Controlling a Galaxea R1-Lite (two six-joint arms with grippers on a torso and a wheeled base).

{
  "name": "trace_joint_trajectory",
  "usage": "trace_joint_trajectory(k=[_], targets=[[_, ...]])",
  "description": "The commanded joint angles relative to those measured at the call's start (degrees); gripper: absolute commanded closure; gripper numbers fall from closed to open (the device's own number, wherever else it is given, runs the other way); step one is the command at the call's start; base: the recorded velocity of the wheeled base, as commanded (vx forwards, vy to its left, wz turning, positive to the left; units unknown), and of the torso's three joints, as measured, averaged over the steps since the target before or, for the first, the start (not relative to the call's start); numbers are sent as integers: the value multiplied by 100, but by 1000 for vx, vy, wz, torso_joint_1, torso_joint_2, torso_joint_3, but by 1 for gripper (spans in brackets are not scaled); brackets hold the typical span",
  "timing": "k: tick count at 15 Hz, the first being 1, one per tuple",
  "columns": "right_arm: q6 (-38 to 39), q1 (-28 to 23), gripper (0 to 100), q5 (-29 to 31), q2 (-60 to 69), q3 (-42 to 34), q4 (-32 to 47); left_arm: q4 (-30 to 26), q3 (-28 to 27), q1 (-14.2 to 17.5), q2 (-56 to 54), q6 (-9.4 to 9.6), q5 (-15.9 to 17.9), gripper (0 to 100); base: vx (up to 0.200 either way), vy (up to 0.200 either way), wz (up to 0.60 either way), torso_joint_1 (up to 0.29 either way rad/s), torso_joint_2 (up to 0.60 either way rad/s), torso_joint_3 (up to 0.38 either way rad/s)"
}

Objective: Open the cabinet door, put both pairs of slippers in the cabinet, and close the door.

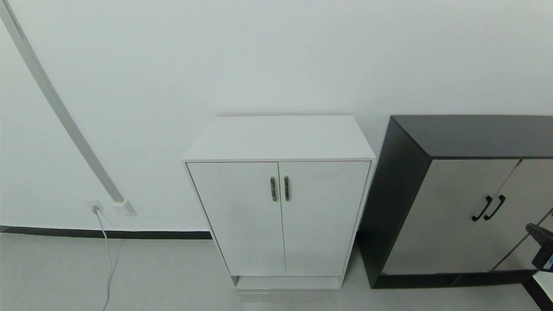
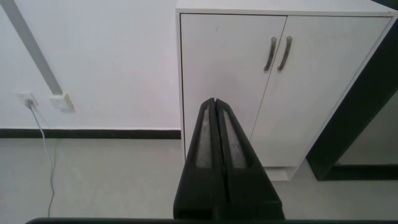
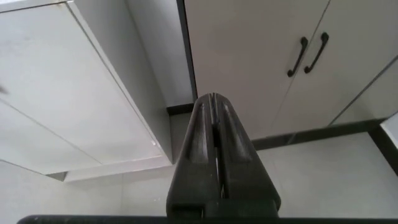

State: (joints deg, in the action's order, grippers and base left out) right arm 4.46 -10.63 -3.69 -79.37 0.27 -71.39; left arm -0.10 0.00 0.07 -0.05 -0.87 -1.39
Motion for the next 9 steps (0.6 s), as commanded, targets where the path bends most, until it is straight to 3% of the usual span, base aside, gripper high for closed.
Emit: trace_joint_trajectory(k=[1,3,9], targets=[[-7,0,100,-26,774,-27,485,1,0,1,5,-1,-2,100,0,0,0,0,0,0],[-7,0,100,-211,1222,-27,1013,10,0,1,5,-1,-2,100,0,0,0,0,0,0],[-393,17,100,-1204,3024,-27,3579,1,0,1,5,7,-2,100,0,0,0,0,0,0]])
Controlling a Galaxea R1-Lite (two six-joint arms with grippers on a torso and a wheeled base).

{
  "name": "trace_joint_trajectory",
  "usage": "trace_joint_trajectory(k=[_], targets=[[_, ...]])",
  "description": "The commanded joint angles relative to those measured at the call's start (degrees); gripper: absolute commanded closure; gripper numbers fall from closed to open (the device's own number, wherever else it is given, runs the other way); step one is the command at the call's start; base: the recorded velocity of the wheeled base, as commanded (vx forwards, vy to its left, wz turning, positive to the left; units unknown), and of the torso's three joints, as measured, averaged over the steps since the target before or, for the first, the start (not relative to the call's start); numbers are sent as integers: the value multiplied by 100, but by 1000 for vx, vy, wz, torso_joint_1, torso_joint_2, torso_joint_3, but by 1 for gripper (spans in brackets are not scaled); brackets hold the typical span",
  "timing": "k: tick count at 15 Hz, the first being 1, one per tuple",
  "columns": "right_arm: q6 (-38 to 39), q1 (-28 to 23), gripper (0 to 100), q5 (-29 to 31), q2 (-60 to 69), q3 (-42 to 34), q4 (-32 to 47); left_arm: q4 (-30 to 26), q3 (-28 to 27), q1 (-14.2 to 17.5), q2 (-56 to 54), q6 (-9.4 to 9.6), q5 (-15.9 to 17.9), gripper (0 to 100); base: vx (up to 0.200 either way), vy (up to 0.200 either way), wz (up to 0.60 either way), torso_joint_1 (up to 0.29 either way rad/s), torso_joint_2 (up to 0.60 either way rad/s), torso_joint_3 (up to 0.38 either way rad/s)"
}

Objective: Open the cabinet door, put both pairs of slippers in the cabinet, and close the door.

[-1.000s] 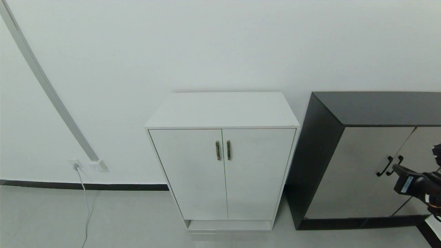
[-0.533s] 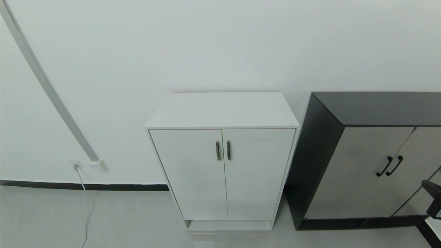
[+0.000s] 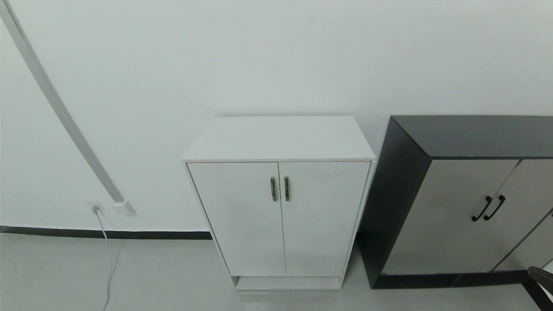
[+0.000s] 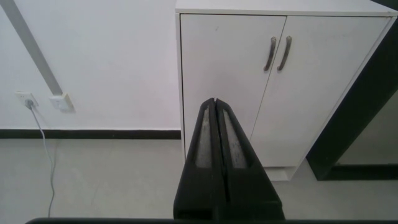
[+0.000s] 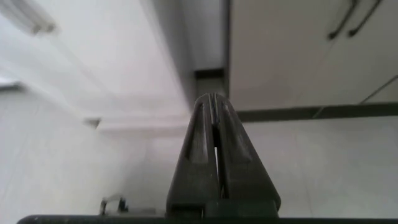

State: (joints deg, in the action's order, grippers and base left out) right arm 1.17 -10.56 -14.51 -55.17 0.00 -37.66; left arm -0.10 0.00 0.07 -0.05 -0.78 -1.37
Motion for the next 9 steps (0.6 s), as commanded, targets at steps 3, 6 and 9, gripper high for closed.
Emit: trace_joint_trajectory(k=[3,6,9], targets=[[-126,45,100,-263,1404,0,1419,1,0,1,5,-1,5,100,0,0,0,0,0,0],[-117,265,100,-263,1808,0,2043,1,0,1,5,-1,5,100,0,0,0,0,0,0],[-117,484,100,-263,2318,0,2755,1,0,1,5,-1,-4,100,0,0,0,0,0,0]])
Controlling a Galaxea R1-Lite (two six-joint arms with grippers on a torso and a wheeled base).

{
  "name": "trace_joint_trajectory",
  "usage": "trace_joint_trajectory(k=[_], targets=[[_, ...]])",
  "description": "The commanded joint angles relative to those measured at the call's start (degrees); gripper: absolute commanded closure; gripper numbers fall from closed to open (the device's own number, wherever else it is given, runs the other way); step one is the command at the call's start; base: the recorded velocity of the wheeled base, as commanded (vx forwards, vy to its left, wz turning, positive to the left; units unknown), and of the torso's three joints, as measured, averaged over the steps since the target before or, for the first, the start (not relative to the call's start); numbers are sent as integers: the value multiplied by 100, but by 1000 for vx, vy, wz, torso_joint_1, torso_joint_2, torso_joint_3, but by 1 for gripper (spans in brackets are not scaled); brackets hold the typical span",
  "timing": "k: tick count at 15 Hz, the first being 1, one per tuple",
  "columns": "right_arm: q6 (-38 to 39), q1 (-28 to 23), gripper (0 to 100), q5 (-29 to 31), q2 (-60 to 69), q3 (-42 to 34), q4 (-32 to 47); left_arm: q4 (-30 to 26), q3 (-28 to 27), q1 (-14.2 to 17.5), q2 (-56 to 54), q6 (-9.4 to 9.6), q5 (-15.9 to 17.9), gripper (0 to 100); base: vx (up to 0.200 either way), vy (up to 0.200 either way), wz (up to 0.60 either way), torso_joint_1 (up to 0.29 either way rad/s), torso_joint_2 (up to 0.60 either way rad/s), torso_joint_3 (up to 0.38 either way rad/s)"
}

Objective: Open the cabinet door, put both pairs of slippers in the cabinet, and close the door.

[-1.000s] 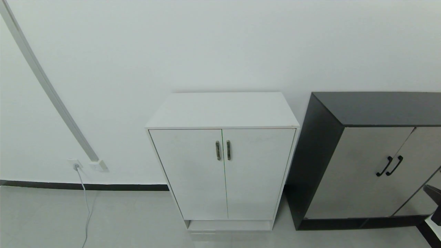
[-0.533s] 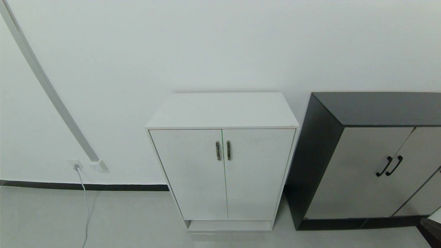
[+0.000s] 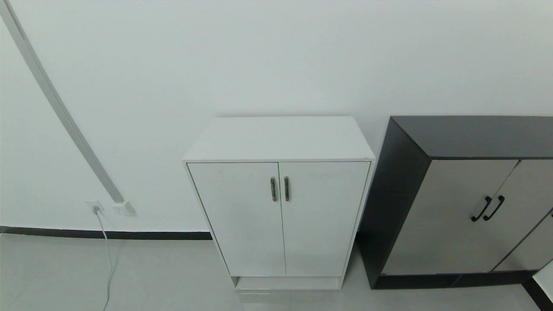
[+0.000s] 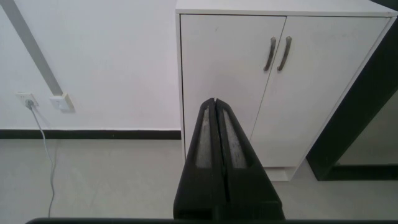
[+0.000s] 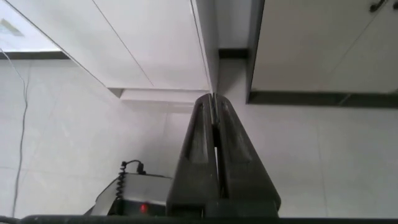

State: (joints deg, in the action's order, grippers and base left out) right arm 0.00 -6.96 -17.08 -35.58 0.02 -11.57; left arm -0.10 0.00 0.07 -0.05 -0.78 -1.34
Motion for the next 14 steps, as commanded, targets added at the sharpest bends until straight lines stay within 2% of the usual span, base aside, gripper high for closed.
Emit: trace_joint_trajectory(k=[1,4,7,11,13,14], targets=[[0,204,100,3,517,-2,340,1,0,1,5,-1,-7,100,0,0,0,0,0,0],[-53,512,100,20,1054,15,937,1,0,1,5,-1,-7,100,0,0,0,0,0,0],[-114,503,100,117,1352,6,911,1,0,1,5,-10,-7,100,0,0,0,0,0,0],[-633,538,100,697,1713,33,1025,1,0,1,5,-10,-7,100,0,0,0,0,0,0],[-571,520,100,1189,1915,6,1104,1,0,1,5,-19,-15,100,0,0,0,0,0,0],[-536,520,100,1207,2020,6,1139,1,0,1,5,-19,-15,100,0,0,0,0,0,0]])
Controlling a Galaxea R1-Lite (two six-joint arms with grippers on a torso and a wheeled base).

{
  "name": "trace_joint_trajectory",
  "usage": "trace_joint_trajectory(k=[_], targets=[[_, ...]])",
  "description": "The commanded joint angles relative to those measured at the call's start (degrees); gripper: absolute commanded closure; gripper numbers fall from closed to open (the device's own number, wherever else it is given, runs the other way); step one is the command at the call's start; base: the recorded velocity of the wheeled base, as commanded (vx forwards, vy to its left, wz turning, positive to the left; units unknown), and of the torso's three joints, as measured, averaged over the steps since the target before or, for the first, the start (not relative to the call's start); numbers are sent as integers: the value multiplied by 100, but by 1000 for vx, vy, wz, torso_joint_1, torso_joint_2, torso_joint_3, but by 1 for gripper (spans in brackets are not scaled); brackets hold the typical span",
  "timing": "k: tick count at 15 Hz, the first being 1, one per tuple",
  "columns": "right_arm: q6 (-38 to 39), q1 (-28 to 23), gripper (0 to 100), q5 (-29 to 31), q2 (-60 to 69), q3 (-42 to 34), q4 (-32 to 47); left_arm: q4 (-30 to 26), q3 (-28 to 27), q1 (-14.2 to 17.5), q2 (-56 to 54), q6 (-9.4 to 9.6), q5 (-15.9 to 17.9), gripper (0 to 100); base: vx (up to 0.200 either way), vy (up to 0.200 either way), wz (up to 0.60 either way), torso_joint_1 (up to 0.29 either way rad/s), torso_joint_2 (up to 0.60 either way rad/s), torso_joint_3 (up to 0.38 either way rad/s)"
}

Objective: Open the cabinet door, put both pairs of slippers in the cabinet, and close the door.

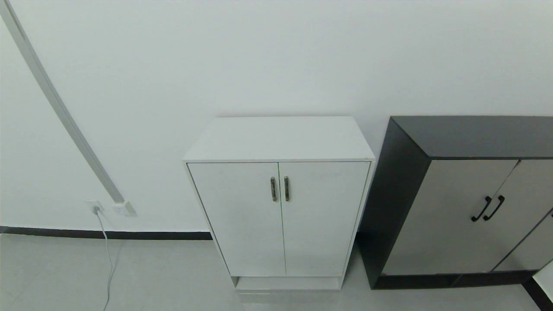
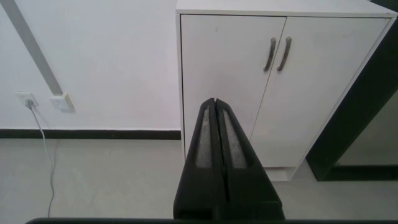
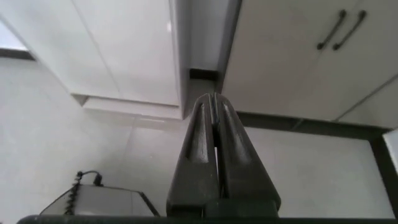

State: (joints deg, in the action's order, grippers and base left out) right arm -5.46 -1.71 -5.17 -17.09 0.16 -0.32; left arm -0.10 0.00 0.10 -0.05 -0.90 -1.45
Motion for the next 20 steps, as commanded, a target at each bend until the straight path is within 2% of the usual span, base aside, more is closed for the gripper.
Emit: trace_joint_trajectory(k=[1,4,9,14,16,20], targets=[[45,30,100,33,241,-7,14,1,0,-1,5,2,-4,100,0,0,0,0,0,0],[414,522,100,200,628,-7,32,1,0,-1,5,2,-66,100,0,0,0,0,0,0],[414,171,100,288,1692,-7,32,1,0,-1,5,2,-83,100,0,0,0,0,0,0],[933,171,100,614,1709,-16,-3,1,0,-1,5,-6,-75,100,0,0,0,0,0,0],[1038,171,100,956,1709,-16,-21,1,0,-1,5,2,-75,100,0,0,0,0,0,0],[1056,171,100,948,1709,-16,-21,1,0,-1,5,37,-57,100,0,0,0,0,0,0]])
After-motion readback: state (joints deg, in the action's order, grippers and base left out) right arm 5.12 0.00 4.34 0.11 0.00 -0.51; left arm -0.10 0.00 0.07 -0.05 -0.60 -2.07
